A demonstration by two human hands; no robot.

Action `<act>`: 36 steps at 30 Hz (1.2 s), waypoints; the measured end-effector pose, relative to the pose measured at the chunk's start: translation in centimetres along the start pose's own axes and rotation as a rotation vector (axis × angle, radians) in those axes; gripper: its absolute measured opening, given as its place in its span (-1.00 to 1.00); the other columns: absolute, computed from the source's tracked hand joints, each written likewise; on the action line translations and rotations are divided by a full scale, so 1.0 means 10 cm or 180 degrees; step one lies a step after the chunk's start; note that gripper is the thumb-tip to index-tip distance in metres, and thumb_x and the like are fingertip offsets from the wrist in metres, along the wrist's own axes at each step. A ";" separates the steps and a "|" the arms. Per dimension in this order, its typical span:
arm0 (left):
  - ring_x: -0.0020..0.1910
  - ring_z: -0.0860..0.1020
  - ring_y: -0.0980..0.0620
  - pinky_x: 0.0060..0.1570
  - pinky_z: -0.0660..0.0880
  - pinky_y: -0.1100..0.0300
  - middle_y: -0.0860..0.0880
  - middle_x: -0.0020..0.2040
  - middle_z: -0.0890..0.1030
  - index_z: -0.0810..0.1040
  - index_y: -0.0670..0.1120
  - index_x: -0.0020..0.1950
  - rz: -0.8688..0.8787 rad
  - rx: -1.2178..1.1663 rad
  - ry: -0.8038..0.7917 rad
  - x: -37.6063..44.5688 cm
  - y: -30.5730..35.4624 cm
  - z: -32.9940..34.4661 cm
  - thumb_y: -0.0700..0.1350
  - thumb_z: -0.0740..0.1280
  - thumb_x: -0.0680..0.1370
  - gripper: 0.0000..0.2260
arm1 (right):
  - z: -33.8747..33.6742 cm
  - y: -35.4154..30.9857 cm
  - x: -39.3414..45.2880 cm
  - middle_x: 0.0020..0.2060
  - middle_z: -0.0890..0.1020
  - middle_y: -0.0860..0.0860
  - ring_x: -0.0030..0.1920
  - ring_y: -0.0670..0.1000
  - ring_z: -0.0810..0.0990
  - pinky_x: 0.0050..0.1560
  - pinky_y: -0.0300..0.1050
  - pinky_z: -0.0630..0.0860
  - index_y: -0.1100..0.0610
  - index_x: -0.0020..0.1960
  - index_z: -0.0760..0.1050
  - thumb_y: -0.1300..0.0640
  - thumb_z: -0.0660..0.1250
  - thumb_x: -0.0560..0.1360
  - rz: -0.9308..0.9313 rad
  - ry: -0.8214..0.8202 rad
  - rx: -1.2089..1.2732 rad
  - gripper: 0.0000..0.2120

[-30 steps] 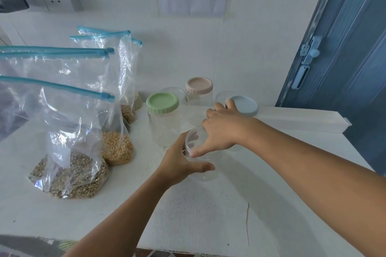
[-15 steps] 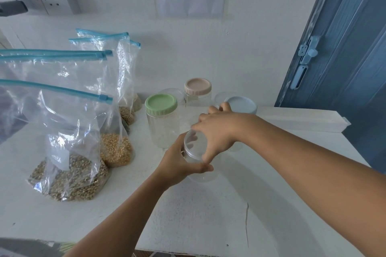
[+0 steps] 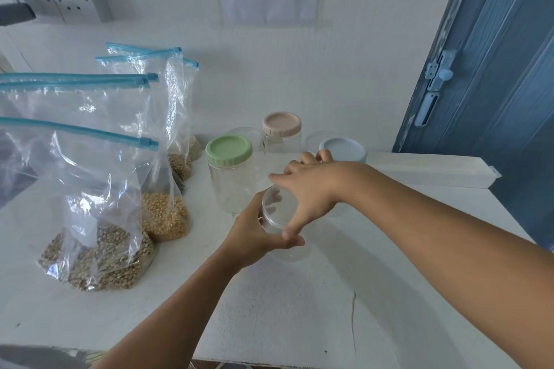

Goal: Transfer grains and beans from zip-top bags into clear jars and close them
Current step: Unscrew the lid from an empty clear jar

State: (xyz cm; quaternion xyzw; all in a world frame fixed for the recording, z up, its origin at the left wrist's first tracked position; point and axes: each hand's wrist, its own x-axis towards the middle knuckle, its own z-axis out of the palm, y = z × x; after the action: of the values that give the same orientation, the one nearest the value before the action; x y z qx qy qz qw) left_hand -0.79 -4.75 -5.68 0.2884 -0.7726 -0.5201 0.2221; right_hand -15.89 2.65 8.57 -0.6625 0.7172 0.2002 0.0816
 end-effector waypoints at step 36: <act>0.34 0.56 0.20 0.26 0.50 0.24 0.20 0.36 0.57 0.40 0.16 0.51 0.0072 0.0065 -0.0089 -0.10 -0.11 -0.30 0.22 0.75 0.09 0.04 | 1.89 -0.08 -0.48 0.43 0.35 -0.14 0.38 -0.12 0.47 0.36 -0.09 0.48 -0.16 0.32 0.10 -0.18 0.70 0.22 0.0807 0.1508 0.4079 -0.05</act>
State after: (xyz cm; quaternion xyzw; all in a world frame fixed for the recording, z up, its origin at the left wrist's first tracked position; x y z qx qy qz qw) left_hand 2.11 -6.41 -5.72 0.2745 -0.7842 -0.5137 0.2141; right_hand -17.41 14.48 -6.84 -0.4206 0.7644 -0.4047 0.2739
